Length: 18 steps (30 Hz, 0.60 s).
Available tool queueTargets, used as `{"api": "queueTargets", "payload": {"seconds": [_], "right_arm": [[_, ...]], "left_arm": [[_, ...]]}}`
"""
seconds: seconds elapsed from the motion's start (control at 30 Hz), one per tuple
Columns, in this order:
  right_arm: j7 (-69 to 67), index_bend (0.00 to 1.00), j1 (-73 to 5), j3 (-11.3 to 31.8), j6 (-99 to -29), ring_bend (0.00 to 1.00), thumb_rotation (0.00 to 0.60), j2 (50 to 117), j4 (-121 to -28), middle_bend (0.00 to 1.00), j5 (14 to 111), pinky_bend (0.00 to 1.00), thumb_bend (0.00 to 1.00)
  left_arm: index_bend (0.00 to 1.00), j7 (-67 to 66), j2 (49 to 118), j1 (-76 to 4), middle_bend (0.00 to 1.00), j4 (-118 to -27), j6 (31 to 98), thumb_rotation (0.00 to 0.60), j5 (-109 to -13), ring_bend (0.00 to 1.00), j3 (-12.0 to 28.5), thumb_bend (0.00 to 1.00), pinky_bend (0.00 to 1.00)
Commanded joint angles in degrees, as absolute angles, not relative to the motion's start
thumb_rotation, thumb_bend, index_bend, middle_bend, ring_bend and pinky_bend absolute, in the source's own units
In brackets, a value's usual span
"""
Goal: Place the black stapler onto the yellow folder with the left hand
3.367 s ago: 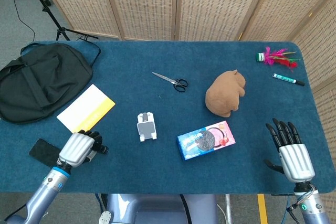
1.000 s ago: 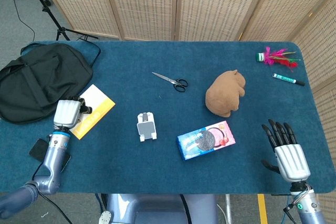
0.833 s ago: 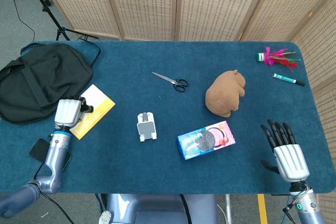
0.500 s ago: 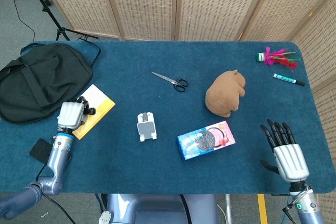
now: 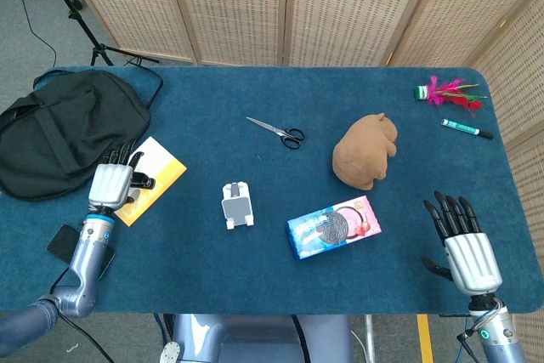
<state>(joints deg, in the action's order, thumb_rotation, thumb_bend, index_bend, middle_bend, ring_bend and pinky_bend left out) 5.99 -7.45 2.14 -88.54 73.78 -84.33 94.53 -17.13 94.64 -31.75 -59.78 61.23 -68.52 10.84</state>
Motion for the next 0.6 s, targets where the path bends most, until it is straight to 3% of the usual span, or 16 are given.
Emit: {"api": "queueTargets", "payload": {"seconds": [0.03, 0.27, 0.5, 0.6], "right_arm": [[5.8, 0.0, -7.4, 2.1, -88.6, 0.0, 0.6, 73.8, -84.2, 0.0, 94.6, 0.0, 0.1], [5.6, 0.0, -7.4, 2.2, -88.7, 0.0, 0.6, 73.8, -84.1, 0.0, 94.6, 0.0, 0.1], [5.3, 0.0, -7.5, 2.1, -88.7, 0.0, 0.6, 73.8, -84.1, 0.0, 94.7, 0.0, 0.1], [4.9, 0.0, -7.5, 2.2, -88.9, 0.0, 0.6, 73.8, -83.9, 0.0, 94.8, 0.0, 0.1]], "left_arm": [[0.01, -16.6, 92.2, -31.4, 0.0, -63.3, 61.7, 0.6, -68.4, 0.0, 11.4, 0.17, 0.01], [0.0, -10.6, 86.4, -29.1, 0.0, -72.9, 65.4, 0.6, -71.4, 0.0, 11.4, 0.14, 0.0], [0.0, -6.8, 78.1, -23.9, 0.0, -84.7, 72.4, 0.6, -78.5, 0.0, 7.0, 0.0, 0.0], [0.0, -8.1, 75.3, -21.3, 0.0, -88.3, 75.6, 0.6, -81.2, 0.0, 4.5, 0.0, 0.0]]}}
